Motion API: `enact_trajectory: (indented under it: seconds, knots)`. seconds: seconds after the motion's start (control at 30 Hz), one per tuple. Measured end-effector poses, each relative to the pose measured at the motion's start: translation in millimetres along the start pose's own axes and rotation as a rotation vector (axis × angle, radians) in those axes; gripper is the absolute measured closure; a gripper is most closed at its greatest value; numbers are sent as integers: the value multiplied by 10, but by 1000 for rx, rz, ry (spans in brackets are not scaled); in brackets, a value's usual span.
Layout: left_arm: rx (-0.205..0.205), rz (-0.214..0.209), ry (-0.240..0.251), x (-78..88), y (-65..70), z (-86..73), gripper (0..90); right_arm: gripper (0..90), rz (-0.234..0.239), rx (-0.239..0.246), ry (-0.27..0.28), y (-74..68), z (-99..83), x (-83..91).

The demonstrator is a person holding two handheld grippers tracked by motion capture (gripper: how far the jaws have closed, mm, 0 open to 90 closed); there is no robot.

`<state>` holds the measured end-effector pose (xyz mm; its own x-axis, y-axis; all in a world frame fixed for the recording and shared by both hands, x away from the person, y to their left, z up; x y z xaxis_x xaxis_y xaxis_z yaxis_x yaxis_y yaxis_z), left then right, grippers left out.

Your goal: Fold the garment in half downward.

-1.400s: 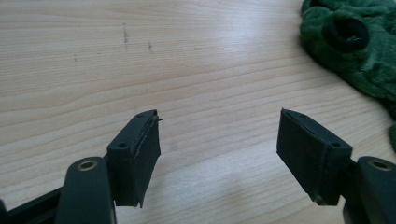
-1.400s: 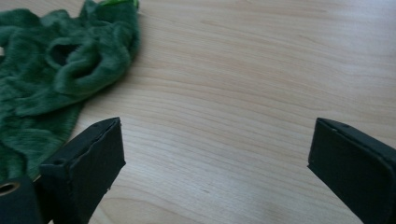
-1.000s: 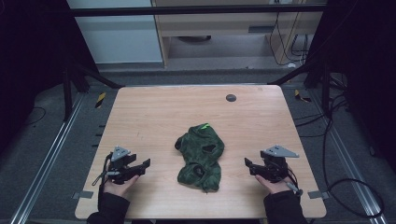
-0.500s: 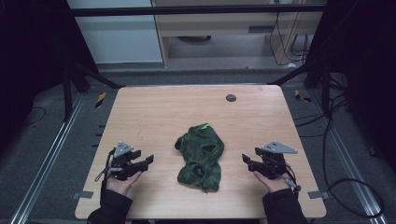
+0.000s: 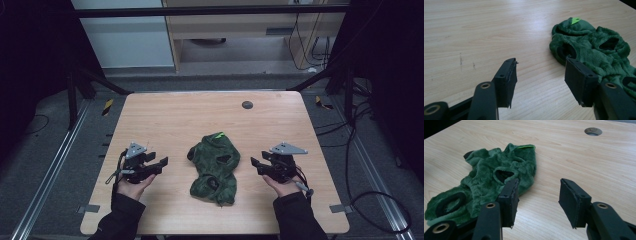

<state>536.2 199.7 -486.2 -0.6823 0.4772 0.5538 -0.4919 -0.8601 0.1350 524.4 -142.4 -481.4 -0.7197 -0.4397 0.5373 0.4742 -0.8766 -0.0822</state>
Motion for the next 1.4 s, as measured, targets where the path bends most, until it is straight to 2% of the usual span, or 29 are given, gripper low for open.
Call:
enact_trajectory:
  seconds: [0.3, 0.57, 0.8, 1.03, 1.17, 1.4]
  knots:
    - [-16, 0, 4, -109, 49, 127, 441, 525, 4, -15, -13, -7, 78, -136]
    - [-19, -1, 0, -229, 88, 222, 448, 543, 10, 0, -29, -28, 139, -258]
    - [-28, -7, -11, -379, 154, 273, 459, 553, 5, -9, -36, -2, 139, -369]
    - [-37, -18, -15, -505, 228, 367, 475, 567, 8, -22, -34, 12, 186, -425]
    - [-45, -23, -21, -566, 255, 398, 487, 574, 6, -12, -33, 6, 216, -468]
    - [-37, -32, -27, -694, 274, 447, 504, 583, 7, -22, -28, -9, 260, -585]
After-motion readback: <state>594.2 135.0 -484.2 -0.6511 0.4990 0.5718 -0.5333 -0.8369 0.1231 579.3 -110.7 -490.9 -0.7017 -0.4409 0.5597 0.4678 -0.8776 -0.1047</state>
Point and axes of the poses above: each handheld gripper's, and its own axes: x roughly backward along the jaws, z roughly out of its top, y roughly to its right, the point moved 9 cm from there along -x, roughly forward along the jaws, and after that the axes turned 2 degrees about -z, right-handed, at the moved point
